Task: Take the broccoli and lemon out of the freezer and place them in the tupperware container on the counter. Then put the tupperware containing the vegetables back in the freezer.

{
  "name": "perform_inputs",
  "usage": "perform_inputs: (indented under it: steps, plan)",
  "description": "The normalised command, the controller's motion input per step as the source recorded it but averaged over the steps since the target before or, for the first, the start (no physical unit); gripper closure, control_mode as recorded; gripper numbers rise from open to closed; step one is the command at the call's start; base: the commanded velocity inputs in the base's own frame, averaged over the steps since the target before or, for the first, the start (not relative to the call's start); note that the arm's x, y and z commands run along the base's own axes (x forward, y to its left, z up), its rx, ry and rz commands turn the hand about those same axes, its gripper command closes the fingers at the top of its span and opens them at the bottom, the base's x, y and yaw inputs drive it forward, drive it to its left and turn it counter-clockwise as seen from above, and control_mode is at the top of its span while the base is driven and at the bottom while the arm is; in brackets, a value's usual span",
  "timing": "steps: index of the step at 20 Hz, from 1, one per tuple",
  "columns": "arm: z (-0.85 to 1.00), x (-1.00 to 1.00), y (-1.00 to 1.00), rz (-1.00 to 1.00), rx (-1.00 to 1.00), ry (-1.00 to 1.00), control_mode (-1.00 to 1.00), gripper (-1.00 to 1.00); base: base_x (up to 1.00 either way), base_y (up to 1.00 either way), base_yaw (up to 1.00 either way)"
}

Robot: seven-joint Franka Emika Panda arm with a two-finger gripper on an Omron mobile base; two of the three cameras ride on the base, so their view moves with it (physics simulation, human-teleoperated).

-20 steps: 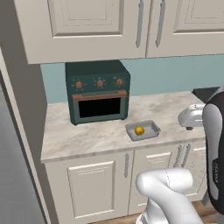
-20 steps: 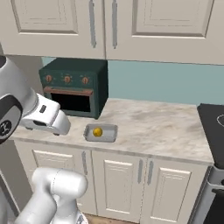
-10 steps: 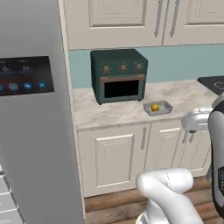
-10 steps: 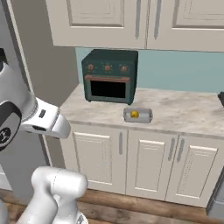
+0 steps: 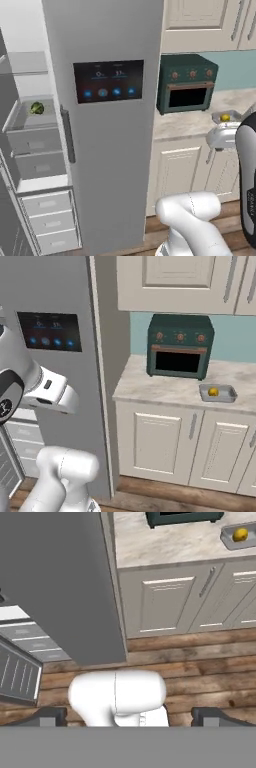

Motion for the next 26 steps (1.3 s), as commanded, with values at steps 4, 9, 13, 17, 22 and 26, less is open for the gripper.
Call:
perform_inputs:
  steps: [4,9,13,17,22,26]
  plan:
    - [0.0,0.0,0.0,0.0,0.0,0.0,1.0,-1.0,0.02,1.0,0.0]
    - [0.0,0.0,0.0,0.0,0.0,0.0,1.0,-1.0,0.42,0.67,0.0]
    - [0.0,0.0,0.0,0.0,0.0,0.0,1.0,-1.0,0.48,0.52,0.0]
    - [0.0,0.0,0.0,0.0,0.0,0.0,1.0,-1.0,0.46,0.4,0.0]
    - [0.0,0.0,0.0,0.0,0.0,0.0,1.0,-1.0,0.15,0.54,0.0]
    - [0.0,0.0,0.0,0.0,0.0,0.0,1.0,-1.0,0.1,0.44,0.0]
